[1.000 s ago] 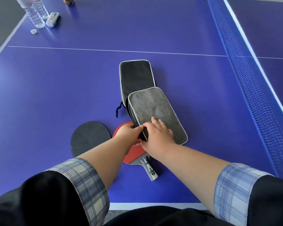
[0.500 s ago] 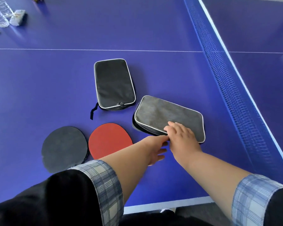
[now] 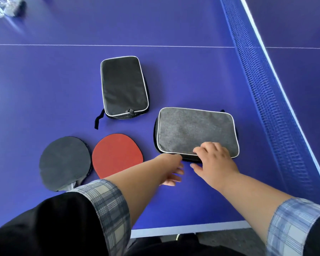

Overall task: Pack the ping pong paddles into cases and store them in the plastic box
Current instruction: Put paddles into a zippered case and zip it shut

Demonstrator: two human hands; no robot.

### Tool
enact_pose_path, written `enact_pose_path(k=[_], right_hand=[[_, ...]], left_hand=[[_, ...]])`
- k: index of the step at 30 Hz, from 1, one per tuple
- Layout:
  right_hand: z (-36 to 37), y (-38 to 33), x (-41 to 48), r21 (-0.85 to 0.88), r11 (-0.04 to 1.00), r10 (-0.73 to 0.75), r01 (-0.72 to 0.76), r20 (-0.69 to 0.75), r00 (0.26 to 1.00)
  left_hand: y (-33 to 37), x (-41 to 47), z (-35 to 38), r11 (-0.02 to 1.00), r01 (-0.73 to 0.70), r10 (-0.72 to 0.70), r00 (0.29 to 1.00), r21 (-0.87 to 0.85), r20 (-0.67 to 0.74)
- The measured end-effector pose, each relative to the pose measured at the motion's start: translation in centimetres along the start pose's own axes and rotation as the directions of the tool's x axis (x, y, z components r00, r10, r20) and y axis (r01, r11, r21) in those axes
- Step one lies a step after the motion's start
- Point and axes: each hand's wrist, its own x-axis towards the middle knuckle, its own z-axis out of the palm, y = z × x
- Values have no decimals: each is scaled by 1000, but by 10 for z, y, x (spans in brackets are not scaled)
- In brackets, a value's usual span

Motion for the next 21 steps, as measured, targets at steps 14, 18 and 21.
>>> enact_pose_path(k=[14,18,21], right_hand=[[-29,-50,90,257,967,21,8,-108,994],[-26,-48,115,210,976,63,-62,2,998],[-12,-47,114,101,988,104,-114,103,989]], left_hand=[[30,51,-76,862,-332,465,818,382,-339],[21,54,-66,884,-363,439,860,294,-261],[21,54,-64,893,-357,415,889,276,-193]])
